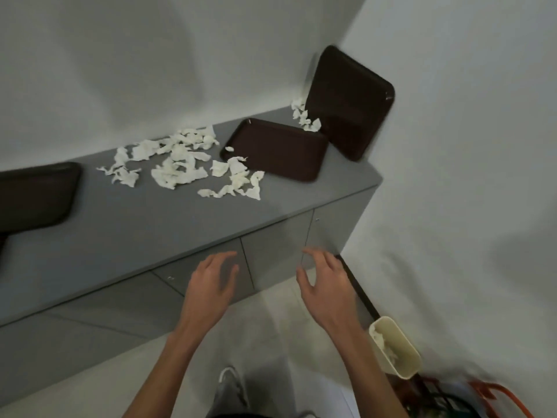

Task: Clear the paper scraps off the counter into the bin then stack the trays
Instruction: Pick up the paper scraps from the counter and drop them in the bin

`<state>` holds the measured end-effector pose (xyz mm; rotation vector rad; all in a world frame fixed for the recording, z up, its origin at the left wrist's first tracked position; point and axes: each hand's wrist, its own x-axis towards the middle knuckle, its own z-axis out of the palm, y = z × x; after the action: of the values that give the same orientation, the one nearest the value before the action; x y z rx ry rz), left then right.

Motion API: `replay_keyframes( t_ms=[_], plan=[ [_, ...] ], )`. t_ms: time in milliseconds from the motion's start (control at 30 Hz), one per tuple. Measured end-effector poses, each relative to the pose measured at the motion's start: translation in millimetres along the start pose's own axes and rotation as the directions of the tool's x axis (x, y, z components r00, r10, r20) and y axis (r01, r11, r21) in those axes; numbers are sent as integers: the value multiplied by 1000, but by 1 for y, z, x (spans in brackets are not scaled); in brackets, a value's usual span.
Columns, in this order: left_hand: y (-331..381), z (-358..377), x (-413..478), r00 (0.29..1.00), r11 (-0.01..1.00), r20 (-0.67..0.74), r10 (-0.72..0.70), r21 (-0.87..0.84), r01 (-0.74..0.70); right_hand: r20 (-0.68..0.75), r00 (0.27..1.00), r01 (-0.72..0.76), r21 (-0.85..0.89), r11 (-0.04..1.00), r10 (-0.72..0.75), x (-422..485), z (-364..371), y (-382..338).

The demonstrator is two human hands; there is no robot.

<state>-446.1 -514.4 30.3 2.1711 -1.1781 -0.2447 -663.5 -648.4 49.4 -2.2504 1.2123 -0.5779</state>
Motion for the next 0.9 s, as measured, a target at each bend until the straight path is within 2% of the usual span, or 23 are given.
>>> replay_keyframes(
  t_ms=[133, 400, 533, 700, 900],
  plan=[
    [-55, -32, 16, 998, 997, 9, -56, 48, 56, 70, 997, 22, 20, 1000, -24, 25, 44, -43],
    [-128, -52, 83, 986, 993, 112, -120, 29, 118, 104, 994, -31, 21, 999, 28, 80, 106, -90],
    [-133, -34, 137, 972, 988, 180, -152, 37, 148, 119, 993, -21, -26, 999, 24, 113, 122, -91],
    [-133, 13, 226, 932, 965, 248, -263, 84, 249, 168, 986, 16, -76, 997, -3, 170, 138, -73],
    [-128, 70, 312, 867, 891, 205, -455, 113, 441, 286, 957, 71, -107, 992, -37, 243, 150, -47]
  ],
)
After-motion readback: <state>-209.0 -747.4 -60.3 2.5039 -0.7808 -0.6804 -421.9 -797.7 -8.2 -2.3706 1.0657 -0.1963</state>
